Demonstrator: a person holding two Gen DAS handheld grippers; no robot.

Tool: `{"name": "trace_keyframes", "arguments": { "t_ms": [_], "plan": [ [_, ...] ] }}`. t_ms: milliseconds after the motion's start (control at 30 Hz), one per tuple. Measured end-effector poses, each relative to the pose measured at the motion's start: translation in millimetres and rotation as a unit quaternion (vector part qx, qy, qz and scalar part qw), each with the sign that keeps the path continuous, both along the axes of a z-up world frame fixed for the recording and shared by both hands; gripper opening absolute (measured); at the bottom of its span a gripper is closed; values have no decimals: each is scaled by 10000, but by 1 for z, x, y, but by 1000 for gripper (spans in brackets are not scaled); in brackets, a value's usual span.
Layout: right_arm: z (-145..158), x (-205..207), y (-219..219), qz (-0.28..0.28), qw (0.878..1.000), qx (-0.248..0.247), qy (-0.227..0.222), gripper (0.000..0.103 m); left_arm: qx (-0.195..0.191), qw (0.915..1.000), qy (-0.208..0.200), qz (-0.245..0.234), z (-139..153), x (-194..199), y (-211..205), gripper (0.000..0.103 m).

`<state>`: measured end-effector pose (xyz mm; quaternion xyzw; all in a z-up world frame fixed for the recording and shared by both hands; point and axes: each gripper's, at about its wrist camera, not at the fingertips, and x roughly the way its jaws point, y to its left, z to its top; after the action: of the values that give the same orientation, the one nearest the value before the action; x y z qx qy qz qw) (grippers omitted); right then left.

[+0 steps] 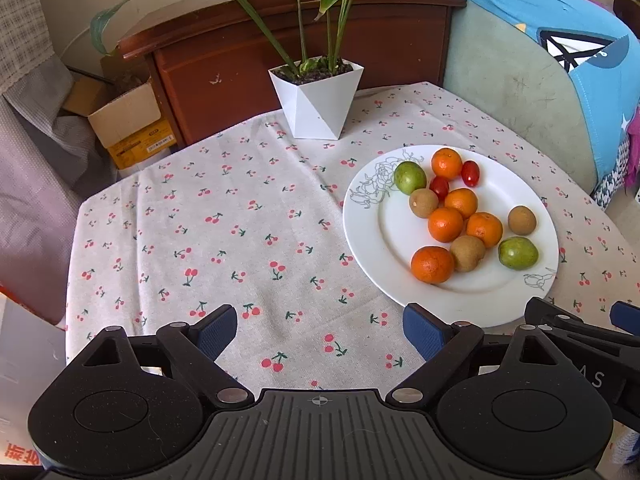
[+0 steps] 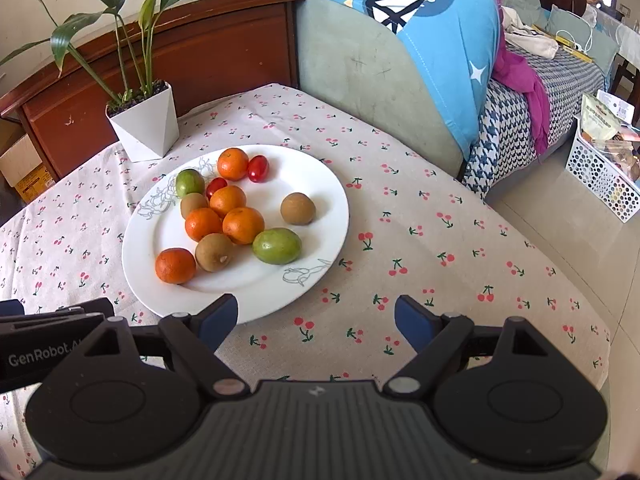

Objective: Organize fruits

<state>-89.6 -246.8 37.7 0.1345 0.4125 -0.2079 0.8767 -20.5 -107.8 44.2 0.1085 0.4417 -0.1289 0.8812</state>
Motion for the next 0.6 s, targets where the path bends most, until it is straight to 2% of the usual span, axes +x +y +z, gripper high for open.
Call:
{"name": "trace_keyframes", "arguments": {
  "t_ms": [233, 600],
  "plan": [
    [-1, 2, 1, 25, 10000, -10, 24, 85, 191, 9998, -72, -29, -2, 1, -3, 92],
    [-4, 3, 5, 114, 9999, -34, 23, 85, 192, 9998, -96, -44, -2, 1, 0, 92]
  ]
}}
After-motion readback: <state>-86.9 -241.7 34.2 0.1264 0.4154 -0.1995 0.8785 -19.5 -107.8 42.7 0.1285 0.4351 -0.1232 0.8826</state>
